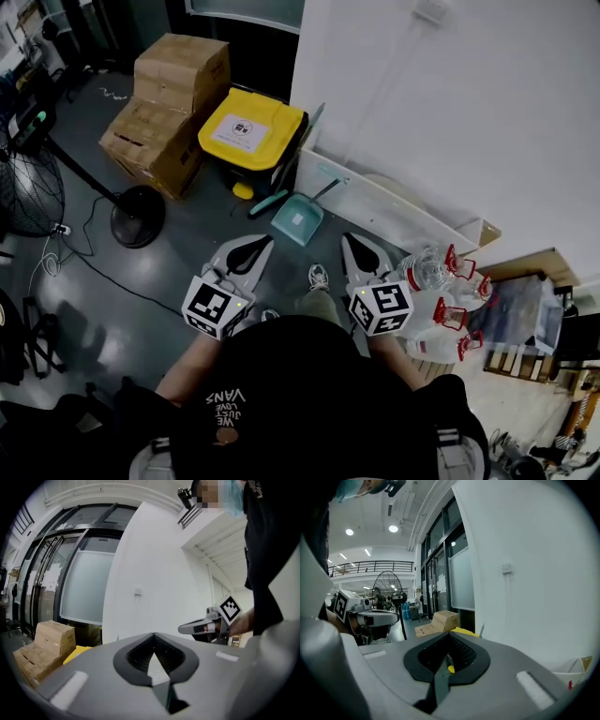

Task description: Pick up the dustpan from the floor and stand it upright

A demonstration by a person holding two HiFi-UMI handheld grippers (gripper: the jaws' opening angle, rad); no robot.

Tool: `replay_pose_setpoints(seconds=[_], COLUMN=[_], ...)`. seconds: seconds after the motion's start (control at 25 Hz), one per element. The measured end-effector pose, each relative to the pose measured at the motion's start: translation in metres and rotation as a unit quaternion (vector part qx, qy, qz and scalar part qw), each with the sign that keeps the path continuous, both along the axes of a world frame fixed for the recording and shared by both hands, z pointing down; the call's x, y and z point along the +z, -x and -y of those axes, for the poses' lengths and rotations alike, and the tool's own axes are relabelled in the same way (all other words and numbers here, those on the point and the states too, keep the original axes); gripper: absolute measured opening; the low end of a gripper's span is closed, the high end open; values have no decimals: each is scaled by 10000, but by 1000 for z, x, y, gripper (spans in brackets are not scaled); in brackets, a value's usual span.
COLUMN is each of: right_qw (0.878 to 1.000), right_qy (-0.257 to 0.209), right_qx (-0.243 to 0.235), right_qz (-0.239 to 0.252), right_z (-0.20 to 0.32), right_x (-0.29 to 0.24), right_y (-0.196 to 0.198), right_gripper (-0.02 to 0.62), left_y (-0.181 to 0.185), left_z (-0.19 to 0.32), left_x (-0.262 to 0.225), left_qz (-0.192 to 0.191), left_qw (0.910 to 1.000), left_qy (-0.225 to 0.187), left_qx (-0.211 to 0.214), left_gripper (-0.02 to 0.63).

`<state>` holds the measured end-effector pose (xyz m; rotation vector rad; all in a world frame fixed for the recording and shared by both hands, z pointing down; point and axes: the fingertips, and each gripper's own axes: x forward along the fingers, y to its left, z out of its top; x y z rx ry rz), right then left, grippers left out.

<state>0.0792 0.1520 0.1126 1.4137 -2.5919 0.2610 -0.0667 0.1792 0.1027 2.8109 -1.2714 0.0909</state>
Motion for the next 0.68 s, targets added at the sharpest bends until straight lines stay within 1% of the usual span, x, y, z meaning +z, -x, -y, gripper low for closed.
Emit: replay_pose_setpoints(seconds=[0.24, 0.48, 0.68], right_qw=[10000, 9999, 9999], right_qy=[-74, -133, -148], right_qx=[-56, -11, 7], right_qz=[16, 43, 51], right_z=[3, 10, 14], right_x=[1, -1, -1], right_y=[5, 3, 2], right_gripper=[0, 1, 1], left_y=[7, 14, 13], left_z=[1, 2, 5], left_x=[1, 7, 9], left_qz=[-92, -127, -151], left_qw=[9999, 9997, 9996], left_qy=[-55, 0, 33], left_qx=[-108, -214, -246], left_gripper=[52, 52, 52])
